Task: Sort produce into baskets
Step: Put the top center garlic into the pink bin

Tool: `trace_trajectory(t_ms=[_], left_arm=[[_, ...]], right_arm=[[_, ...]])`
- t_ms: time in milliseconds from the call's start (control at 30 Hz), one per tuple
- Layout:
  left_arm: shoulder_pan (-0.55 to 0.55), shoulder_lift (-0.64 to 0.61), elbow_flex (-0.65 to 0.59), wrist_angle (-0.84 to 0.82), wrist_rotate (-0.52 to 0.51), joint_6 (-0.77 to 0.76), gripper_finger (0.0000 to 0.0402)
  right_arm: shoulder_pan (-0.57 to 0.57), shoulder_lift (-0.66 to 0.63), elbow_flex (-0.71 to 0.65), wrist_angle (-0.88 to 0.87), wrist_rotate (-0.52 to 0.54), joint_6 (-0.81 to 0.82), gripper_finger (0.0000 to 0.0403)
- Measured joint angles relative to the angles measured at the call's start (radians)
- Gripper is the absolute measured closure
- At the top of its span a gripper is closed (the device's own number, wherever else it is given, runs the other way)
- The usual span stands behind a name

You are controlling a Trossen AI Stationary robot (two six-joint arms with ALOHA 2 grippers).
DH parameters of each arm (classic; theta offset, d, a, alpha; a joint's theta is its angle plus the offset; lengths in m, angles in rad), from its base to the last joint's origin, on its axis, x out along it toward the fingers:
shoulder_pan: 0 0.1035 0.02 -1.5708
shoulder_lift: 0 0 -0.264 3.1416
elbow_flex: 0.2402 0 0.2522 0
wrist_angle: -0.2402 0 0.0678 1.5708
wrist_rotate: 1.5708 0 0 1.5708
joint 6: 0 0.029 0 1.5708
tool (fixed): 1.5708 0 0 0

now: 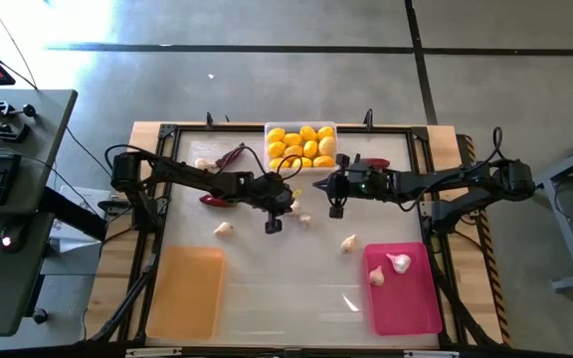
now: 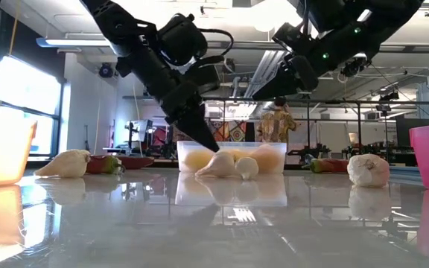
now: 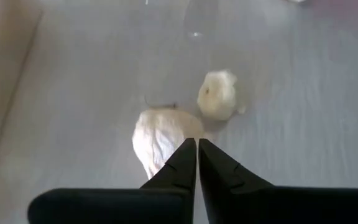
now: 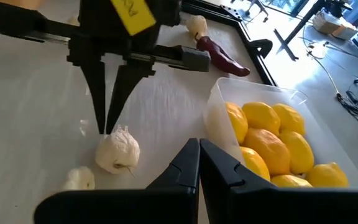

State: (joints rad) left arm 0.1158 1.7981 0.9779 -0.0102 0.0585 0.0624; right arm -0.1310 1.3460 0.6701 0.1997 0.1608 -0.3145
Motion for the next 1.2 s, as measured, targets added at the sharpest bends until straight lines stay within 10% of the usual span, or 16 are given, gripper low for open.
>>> trace_trajectory(t_ms=[767,967,1200], left_arm=[[-0.032,0.074,0.0,-0.049,-0.215,0.175,0.0233],[-0.013,0.093,0.001,-0.023,-0.198,0.166,0.0248],[-0.015,0.096,0.0,0.007,-0.164,0.201,0.0354]], right_arm=[[-0.026,0.0,0.0,0.02,0.001,0.027,0.0403],[-0.026,0.0,0.0,0.016,0.001,0.026,0.0403],[-0.026,0.0,0.0,0.014,0.001,0.026,0.0403]])
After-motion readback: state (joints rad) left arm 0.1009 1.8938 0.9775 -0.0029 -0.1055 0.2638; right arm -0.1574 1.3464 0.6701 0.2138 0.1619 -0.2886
